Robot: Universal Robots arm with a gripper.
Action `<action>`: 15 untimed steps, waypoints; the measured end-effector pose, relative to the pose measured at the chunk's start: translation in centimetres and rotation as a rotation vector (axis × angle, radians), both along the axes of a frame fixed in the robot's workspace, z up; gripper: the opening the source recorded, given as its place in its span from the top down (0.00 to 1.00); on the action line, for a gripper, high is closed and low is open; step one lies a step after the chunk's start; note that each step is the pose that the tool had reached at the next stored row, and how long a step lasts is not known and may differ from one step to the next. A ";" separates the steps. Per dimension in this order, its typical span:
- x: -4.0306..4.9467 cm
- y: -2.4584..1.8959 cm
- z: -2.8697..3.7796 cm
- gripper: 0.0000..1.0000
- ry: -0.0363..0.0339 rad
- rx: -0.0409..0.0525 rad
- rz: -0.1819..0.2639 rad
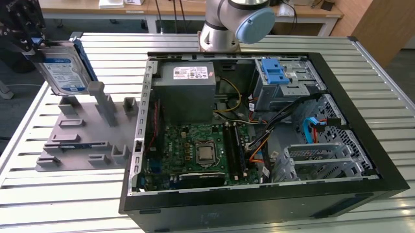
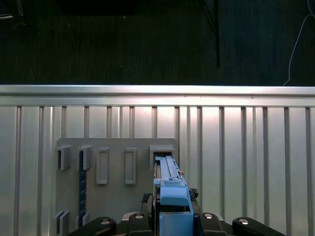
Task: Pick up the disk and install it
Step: 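Pick up the disk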
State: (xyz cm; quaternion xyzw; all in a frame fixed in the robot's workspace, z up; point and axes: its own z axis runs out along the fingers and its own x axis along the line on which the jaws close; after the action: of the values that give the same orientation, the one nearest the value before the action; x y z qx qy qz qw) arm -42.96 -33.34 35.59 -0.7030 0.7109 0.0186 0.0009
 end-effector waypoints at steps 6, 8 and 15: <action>0.00 0.02 0.19 0.64 0.0000 -0.0004 0.000; 0.00 0.02 0.24 0.64 -0.0001 -0.0005 0.000; 0.00 0.02 0.43 0.64 0.0001 -0.0008 0.000</action>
State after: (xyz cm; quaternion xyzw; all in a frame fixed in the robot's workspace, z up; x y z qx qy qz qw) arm -42.96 -33.31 36.03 -0.7030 0.7109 0.0183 0.0006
